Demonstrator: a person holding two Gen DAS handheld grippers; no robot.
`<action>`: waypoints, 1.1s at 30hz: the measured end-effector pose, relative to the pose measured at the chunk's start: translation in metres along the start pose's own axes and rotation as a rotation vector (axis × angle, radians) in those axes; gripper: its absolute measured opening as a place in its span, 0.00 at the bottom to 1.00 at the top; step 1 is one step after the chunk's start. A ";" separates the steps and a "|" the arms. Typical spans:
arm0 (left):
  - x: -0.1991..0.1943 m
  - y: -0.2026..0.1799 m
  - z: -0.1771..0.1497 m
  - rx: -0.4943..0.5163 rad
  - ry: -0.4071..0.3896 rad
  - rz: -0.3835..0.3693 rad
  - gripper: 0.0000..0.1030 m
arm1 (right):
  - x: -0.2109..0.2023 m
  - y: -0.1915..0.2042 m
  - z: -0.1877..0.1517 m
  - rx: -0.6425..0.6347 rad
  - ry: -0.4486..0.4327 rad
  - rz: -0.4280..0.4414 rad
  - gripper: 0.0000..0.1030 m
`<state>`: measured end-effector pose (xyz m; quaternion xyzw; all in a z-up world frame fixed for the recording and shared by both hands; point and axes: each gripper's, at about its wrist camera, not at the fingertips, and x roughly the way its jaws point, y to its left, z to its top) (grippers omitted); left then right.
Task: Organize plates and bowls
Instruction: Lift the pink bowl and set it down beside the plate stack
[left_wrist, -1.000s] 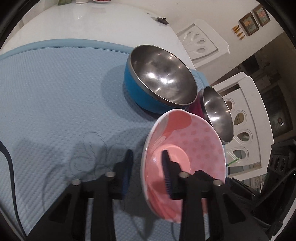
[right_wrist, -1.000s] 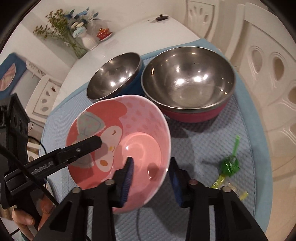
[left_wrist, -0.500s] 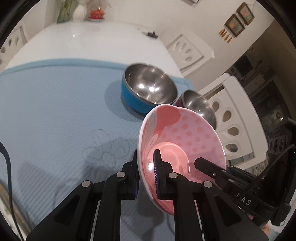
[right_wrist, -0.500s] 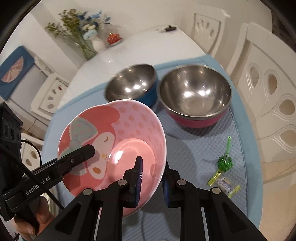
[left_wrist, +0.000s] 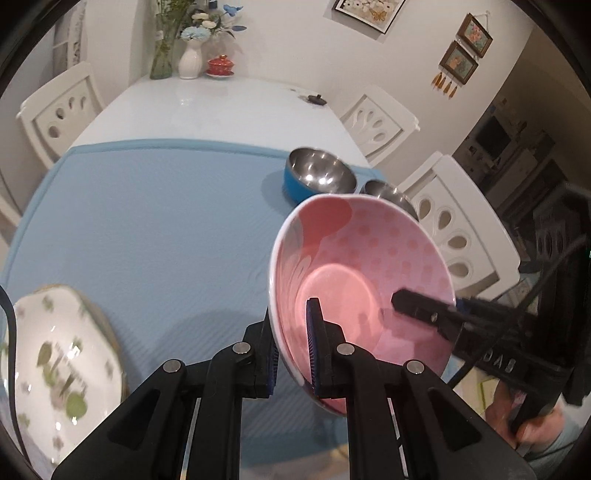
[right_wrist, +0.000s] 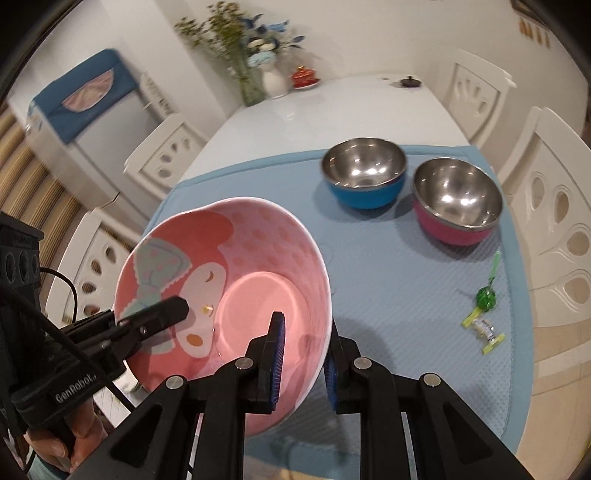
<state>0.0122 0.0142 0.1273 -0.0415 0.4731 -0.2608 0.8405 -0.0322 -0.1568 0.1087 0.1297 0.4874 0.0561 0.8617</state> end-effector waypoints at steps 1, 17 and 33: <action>0.000 0.002 -0.007 -0.012 0.006 -0.001 0.10 | 0.001 0.001 -0.003 -0.010 0.006 0.000 0.18; 0.043 0.019 -0.053 -0.138 0.088 0.009 0.10 | 0.054 -0.014 -0.033 -0.007 0.199 0.009 0.19; 0.050 0.024 -0.058 -0.134 0.124 0.029 0.10 | 0.058 -0.041 -0.033 0.073 0.218 0.028 0.19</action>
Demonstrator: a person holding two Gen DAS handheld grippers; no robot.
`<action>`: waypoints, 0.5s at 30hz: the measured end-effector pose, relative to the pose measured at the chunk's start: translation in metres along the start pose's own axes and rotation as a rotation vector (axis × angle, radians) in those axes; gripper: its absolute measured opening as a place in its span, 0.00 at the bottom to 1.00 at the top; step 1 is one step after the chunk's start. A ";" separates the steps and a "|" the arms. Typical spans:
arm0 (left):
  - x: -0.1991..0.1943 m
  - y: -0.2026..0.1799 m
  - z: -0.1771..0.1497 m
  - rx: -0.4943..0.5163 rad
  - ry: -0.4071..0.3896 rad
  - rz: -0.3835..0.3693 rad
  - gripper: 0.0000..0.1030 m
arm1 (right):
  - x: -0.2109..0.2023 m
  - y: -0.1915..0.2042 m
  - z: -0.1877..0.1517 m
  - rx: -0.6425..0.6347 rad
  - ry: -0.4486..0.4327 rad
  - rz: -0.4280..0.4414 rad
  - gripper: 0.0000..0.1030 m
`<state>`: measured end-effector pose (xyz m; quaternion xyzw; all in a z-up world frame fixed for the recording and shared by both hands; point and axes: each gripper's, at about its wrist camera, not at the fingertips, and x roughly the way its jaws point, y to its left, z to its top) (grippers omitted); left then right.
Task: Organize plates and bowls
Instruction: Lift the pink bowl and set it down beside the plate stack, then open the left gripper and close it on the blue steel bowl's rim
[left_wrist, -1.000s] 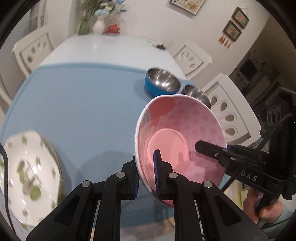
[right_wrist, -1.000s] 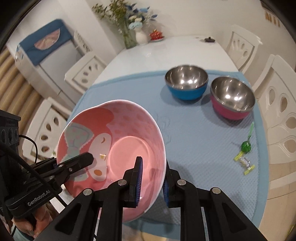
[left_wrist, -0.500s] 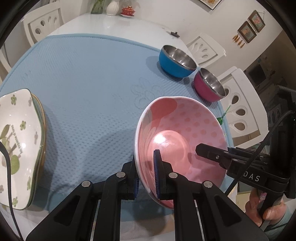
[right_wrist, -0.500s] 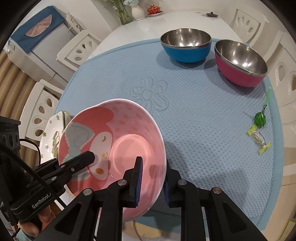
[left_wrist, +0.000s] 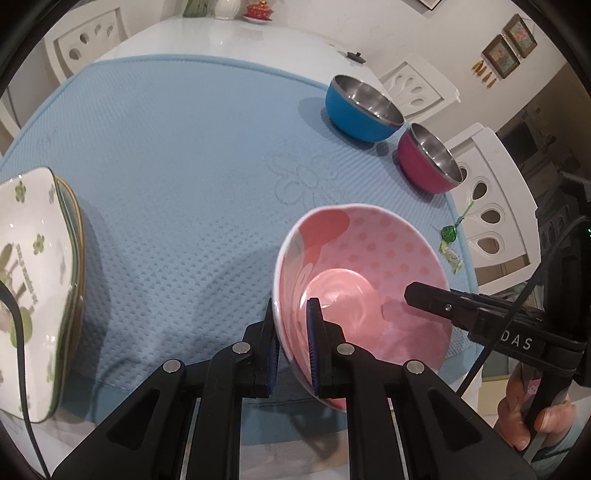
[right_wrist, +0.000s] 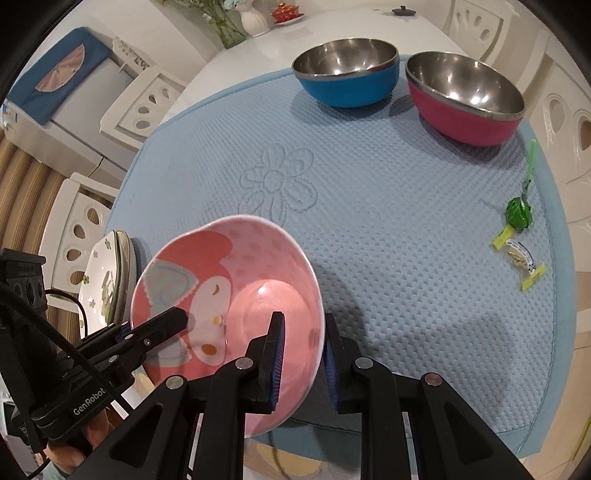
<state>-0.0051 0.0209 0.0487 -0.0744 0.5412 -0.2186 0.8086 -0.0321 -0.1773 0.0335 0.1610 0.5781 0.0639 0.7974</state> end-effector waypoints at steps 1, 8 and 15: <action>-0.001 0.000 0.001 0.004 -0.002 0.002 0.10 | -0.002 -0.001 0.001 0.001 -0.006 0.001 0.19; -0.005 0.000 0.006 0.009 -0.004 0.007 0.10 | -0.011 -0.004 0.004 0.012 -0.025 0.010 0.19; -0.025 0.009 0.015 -0.024 -0.054 0.022 0.11 | -0.030 -0.007 0.010 0.007 -0.067 0.001 0.19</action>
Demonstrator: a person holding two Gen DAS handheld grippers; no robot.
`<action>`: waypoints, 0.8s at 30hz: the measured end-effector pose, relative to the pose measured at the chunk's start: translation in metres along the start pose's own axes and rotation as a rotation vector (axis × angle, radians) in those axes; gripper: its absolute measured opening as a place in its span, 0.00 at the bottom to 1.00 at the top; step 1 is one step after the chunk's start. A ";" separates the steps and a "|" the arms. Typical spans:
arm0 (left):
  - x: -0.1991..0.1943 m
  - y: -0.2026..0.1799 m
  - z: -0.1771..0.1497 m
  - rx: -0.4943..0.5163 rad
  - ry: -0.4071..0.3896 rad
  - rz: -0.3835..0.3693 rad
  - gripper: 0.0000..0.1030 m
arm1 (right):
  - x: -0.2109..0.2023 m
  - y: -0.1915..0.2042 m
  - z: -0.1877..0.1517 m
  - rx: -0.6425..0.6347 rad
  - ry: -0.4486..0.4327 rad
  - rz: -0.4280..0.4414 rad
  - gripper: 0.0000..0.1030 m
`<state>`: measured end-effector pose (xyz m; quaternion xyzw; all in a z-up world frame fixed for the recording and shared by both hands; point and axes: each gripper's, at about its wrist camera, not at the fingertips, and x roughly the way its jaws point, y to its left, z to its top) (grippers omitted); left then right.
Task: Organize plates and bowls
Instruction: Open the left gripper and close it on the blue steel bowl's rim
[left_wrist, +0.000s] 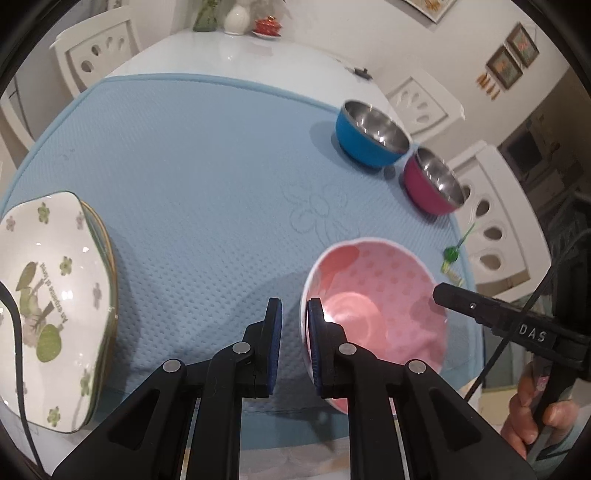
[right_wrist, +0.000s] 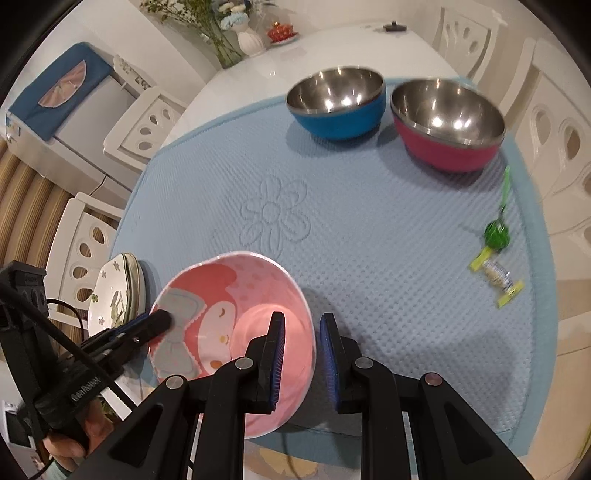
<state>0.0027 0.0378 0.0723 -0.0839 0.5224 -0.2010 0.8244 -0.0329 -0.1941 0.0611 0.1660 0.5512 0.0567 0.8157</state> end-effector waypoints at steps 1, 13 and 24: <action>-0.003 0.000 0.002 0.003 -0.010 0.002 0.11 | -0.004 0.001 0.001 -0.003 -0.008 0.002 0.19; -0.029 -0.038 0.073 0.142 -0.111 -0.047 0.12 | -0.038 -0.008 0.035 0.105 -0.061 0.089 0.19; 0.044 -0.061 0.198 0.190 -0.008 -0.173 0.58 | -0.015 -0.032 0.111 0.341 -0.085 0.195 0.52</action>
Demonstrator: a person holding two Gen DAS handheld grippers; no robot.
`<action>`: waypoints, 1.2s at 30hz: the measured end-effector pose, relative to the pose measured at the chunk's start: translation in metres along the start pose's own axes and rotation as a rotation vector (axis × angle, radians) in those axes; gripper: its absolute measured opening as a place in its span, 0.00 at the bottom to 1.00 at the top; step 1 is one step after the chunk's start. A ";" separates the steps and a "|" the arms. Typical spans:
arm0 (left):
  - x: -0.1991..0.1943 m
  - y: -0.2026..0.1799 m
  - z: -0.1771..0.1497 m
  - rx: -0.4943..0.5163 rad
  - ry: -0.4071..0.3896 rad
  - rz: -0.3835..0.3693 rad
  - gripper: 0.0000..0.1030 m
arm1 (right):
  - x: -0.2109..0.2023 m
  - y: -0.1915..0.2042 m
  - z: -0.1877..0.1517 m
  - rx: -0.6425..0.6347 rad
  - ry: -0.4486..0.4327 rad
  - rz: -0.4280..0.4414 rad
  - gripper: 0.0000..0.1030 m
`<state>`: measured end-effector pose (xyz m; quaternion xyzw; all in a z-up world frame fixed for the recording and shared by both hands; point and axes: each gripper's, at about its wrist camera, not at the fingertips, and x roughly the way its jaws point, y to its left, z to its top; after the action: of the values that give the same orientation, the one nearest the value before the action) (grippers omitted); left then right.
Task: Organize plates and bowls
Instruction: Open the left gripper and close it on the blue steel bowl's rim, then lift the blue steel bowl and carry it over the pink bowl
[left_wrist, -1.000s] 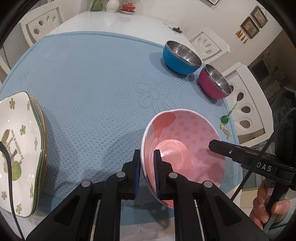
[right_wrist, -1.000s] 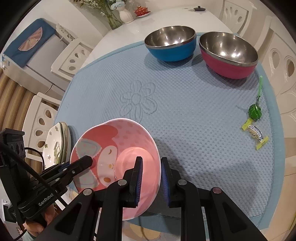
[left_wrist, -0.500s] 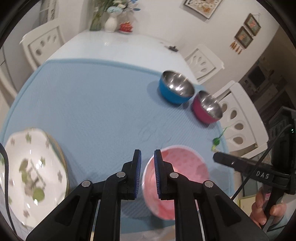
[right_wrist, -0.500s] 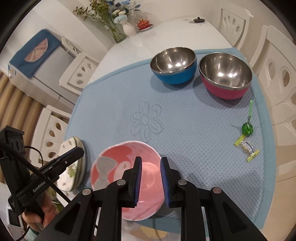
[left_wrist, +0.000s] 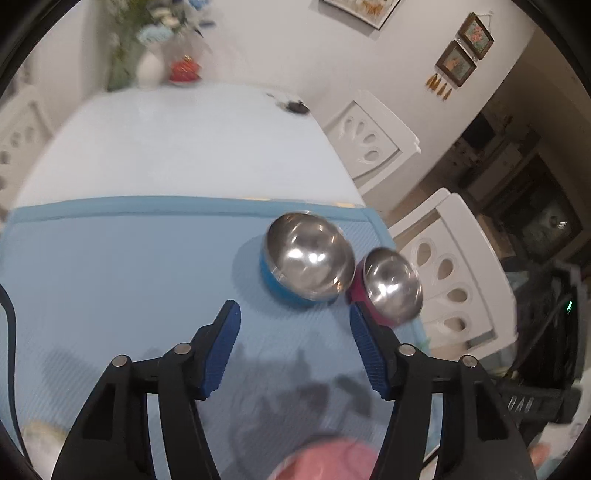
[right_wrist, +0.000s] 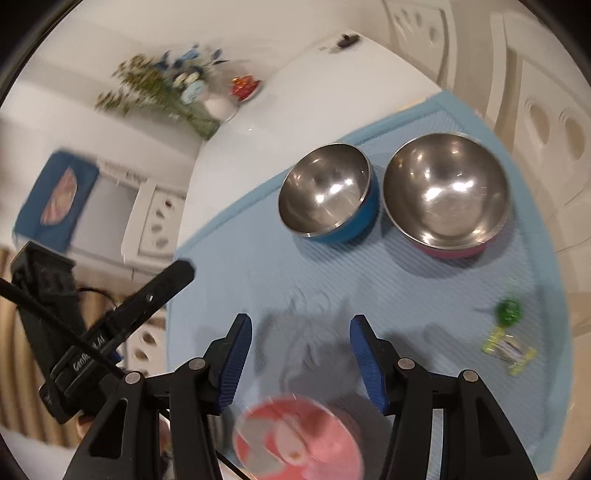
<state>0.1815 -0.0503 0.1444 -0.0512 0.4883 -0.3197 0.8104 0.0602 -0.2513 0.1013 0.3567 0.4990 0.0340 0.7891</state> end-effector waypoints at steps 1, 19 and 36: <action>0.014 0.006 0.013 -0.011 0.016 -0.015 0.58 | 0.007 -0.001 0.005 0.031 0.003 0.011 0.52; 0.165 0.022 0.080 0.092 0.256 -0.147 0.22 | 0.097 -0.033 0.063 0.278 -0.051 -0.032 0.47; 0.141 0.041 0.064 0.036 0.265 -0.321 0.22 | 0.124 -0.056 0.065 0.315 0.015 -0.072 0.35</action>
<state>0.2983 -0.1121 0.0545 -0.0713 0.5704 -0.4573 0.6785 0.1579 -0.2766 -0.0105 0.4579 0.5163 -0.0703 0.7203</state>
